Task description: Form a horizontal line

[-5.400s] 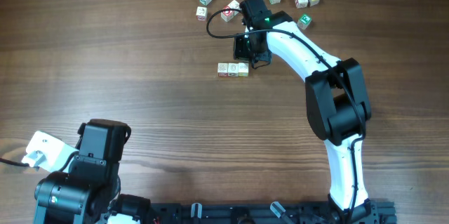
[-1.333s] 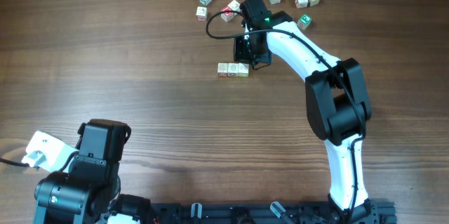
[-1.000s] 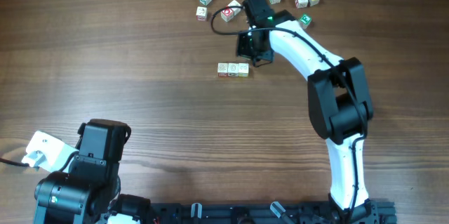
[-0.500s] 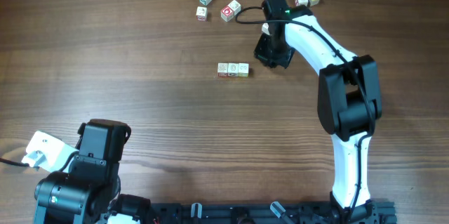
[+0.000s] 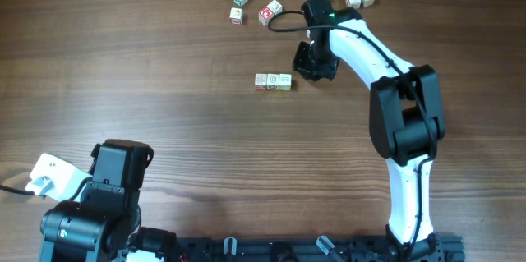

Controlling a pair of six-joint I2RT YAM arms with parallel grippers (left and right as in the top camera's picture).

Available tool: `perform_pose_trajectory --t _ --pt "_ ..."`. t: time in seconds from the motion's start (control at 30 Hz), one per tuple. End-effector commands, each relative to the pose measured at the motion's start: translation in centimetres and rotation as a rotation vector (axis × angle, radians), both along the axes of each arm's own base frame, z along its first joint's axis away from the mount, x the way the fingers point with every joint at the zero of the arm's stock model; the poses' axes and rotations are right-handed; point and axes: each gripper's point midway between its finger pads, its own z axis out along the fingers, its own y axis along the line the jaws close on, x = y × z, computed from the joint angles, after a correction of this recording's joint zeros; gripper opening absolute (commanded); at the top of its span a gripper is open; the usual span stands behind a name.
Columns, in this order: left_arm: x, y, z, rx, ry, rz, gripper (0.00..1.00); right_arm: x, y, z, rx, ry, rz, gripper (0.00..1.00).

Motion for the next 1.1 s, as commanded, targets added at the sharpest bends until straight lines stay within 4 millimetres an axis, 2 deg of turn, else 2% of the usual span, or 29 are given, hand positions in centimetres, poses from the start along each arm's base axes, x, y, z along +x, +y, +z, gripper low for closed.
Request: perform_pose_trajectory --t 0.0,0.27,1.07 --pt "-0.1 0.2 0.0 -0.002 -0.015 0.025 1.0 -0.1 1.5 0.2 0.032 -0.021 0.082 0.05" --pt "-0.1 0.2 0.0 -0.002 -0.015 0.025 1.0 -0.1 2.5 0.7 0.037 -0.048 0.132 0.05" --pt "-0.1 0.2 0.0 -0.002 -0.015 0.025 1.0 0.3 3.3 1.0 0.077 -0.076 0.189 0.04"
